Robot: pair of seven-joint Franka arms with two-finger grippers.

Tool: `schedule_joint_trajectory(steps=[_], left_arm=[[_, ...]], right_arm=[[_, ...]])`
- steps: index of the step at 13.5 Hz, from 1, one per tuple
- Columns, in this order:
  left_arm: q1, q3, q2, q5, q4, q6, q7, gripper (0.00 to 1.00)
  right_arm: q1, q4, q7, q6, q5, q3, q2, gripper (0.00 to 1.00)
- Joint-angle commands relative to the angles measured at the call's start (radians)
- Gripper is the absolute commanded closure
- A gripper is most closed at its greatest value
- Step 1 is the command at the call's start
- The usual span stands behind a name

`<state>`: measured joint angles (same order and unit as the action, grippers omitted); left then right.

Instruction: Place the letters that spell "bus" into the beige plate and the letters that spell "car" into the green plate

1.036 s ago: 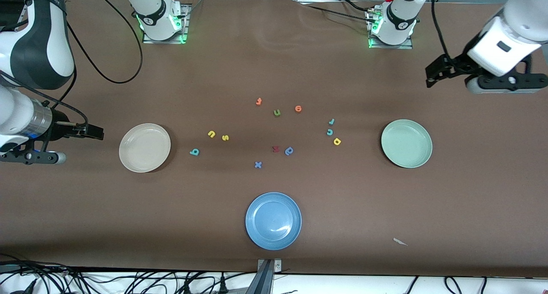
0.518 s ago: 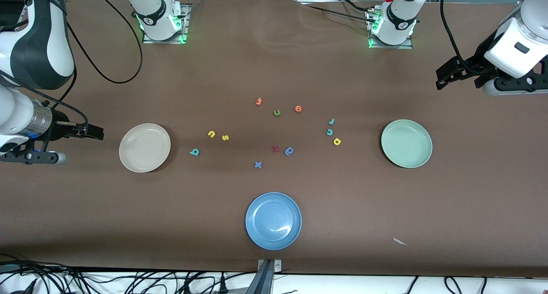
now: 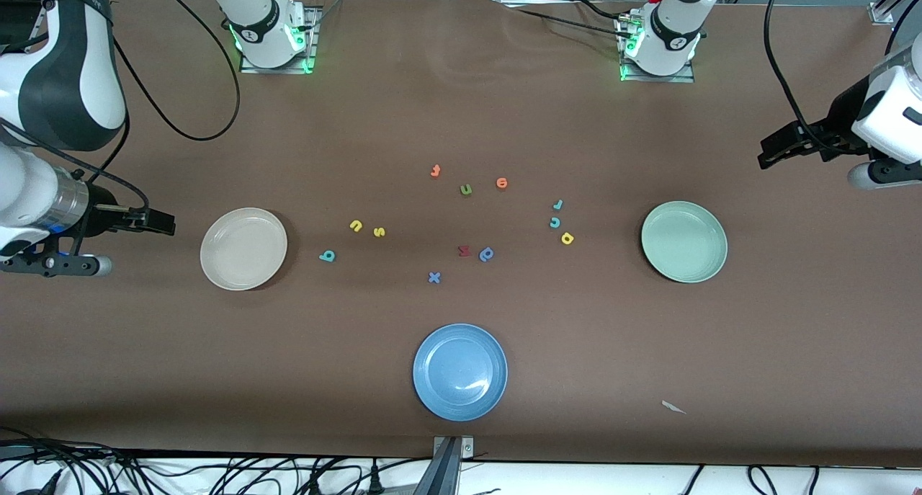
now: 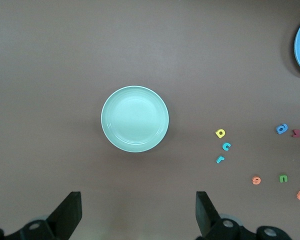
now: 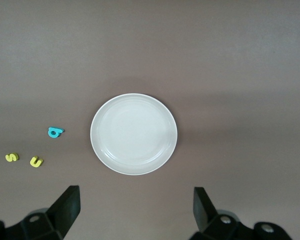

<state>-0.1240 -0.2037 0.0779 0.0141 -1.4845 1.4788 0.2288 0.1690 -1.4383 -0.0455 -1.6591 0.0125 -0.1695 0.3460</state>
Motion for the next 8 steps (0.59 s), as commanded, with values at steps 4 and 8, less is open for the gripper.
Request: schedule_joint_trajectory(steps=[4, 8], left_arm=[[0.026, -0.003, 0.005, -0.005, 0.020, -0.008, -0.002, 0.00], [0.058, -0.014, 0.010, -0.003, 0.003, -0.011, 0.003, 0.00]], right_arm=[[-0.002, -0.045, -0.014, -0.011, -0.011, 0.002, 0.016, 0.00], [-0.008, -0.105, 0.003, -0.073, -0.009, 0.002, 0.053, 0.00]])
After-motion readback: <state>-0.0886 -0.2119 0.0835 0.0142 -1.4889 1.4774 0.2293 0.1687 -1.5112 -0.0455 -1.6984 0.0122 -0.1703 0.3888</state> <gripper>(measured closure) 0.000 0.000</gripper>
